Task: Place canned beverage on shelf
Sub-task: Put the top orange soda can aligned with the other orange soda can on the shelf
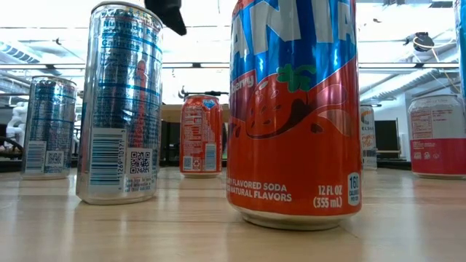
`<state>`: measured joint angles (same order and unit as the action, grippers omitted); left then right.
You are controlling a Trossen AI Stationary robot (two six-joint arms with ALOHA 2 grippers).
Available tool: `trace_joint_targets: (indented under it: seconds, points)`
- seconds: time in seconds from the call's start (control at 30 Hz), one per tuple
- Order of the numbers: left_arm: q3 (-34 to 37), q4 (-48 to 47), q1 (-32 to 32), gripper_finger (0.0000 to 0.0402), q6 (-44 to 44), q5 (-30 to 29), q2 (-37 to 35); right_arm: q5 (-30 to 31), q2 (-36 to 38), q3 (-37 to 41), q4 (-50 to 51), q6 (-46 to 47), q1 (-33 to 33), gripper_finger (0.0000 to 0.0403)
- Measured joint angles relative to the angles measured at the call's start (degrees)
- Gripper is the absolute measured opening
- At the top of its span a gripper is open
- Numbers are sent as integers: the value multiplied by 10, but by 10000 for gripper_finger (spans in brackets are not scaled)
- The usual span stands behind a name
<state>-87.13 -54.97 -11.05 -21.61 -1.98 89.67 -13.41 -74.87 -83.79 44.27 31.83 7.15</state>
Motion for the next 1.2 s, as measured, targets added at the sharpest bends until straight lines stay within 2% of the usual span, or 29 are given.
trace_joint_targets:
  seconds: [0.17,0.43,0.83,1.2]
  points:
    - [0,16,50,382,71,7,20,5,3,0,20,15,9,0]
    - [0,18,102,398,168,32,59,77,3,0,17,53,8,0]
    - [0,22,106,396,168,11,109,134,3,0,1,65,8,0]
    - [0,20,106,396,160,5,127,137,3,0,1,80,8,0]
